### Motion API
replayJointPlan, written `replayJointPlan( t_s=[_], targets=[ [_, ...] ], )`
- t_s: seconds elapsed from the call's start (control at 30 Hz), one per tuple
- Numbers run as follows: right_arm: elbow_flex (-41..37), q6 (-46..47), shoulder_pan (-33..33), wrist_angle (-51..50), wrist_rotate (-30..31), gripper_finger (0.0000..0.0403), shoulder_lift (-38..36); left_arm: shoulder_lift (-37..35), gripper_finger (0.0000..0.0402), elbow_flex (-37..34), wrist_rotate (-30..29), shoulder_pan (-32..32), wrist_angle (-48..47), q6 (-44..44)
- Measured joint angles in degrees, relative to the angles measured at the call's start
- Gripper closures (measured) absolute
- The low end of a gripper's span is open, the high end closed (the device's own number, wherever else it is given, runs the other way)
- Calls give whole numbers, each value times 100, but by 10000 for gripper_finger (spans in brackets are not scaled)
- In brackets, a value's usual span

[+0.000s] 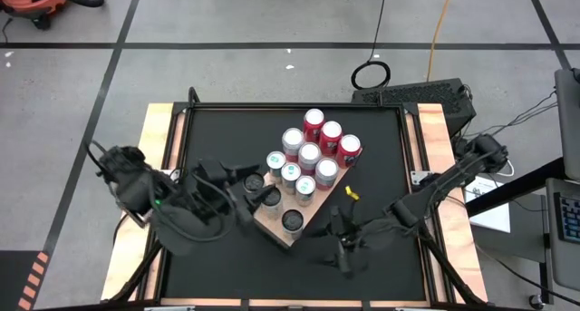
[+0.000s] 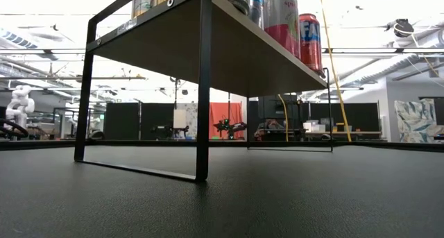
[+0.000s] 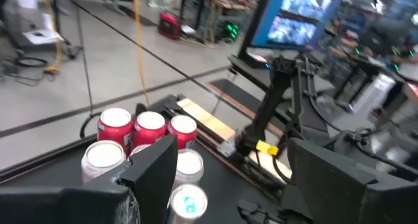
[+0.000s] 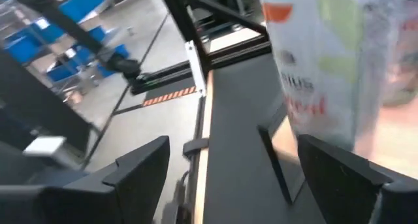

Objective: Place canned beverage on shelf
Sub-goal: Put the white-yellow soda can on the shelf aligned with the white-yellow soda can

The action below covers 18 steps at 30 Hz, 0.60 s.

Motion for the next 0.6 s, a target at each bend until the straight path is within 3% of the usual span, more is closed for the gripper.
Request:
replayJointPlan(
  t_s=[0.13, 0.33, 0.6],
  targets=[
    [514, 21, -63, -210, 298, 90, 532, -204, 114, -2, 231, -110, -309, -10],
    [1187, 302, -145, -940, 292, 90, 1126, -375, 114, -2, -63, -432, -445, 11],
    [1452, 572, -165, -1371, 545, 90, 1355, -382, 114, -4, -217, -752, -549, -9]
  ],
)
